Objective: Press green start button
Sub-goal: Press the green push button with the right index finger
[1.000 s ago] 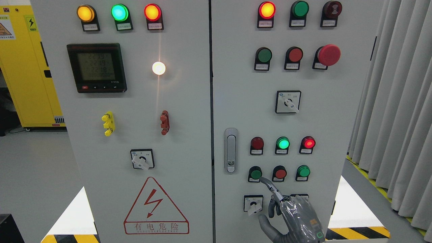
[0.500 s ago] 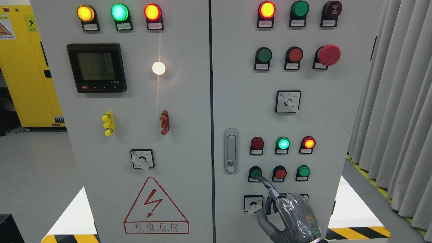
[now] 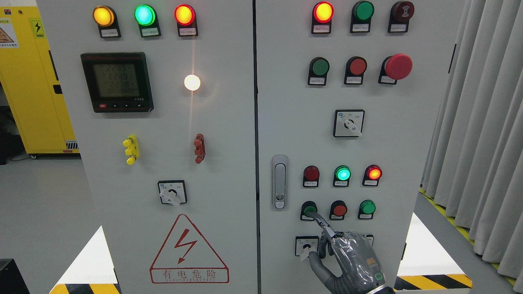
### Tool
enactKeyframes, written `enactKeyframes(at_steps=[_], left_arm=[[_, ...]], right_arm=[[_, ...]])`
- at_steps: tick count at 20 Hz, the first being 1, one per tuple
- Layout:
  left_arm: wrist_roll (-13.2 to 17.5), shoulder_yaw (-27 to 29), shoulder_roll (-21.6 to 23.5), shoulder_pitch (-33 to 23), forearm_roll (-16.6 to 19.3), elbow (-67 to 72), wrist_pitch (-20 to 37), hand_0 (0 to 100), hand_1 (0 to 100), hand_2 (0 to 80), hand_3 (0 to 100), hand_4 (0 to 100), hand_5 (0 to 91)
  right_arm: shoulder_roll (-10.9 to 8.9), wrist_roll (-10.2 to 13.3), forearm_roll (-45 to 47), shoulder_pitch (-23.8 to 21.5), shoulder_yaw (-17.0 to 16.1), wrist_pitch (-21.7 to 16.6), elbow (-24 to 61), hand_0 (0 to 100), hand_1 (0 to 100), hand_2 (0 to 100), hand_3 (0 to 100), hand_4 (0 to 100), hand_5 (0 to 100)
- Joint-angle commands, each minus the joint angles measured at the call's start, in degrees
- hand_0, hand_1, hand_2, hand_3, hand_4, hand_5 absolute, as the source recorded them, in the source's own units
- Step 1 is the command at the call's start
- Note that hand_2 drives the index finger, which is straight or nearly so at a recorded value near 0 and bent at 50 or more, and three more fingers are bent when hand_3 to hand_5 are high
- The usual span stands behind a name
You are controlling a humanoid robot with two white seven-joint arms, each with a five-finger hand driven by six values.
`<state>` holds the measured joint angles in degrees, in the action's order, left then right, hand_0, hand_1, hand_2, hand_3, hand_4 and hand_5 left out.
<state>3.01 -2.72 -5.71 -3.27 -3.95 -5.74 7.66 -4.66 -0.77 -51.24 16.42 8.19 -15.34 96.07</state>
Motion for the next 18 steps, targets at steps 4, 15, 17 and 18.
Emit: enactKeyframes(at_steps=[4,15,17,18], left_arm=[[0.0,0.0,0.0,0.0,0.0,0.0,0.0,12,56,0.0,0,0,0.0],[0.0,0.0,0.0,0.0,0.0,0.0,0.0,12,56,0.0,0,0,0.0],[0.0,0.0,0.0,-0.1,0.0,0.0,0.0,12,56,0.0,0,0,0.0],[0.0,0.0,0.0,-0.1,0.0,0.0,0.0,12,56,0.0,0,0,0.0]], right_arm=[[0.00,0.0,0.5,1.0,0.3,0.1,-2.8,74,90,0,80,86,94],[0.00,0.2,0.8,1.2,0.0,-0.1,-3.5,78,90,0,79,86,94],[0.00,0.4,0.9,1.0,-0.1,-0.3,-2.7,78,90,0,79,86,94],[0.00,0.5,1.0,0.9,-0.2,-0.3,-2.3,79,90,0,79,86,94]])
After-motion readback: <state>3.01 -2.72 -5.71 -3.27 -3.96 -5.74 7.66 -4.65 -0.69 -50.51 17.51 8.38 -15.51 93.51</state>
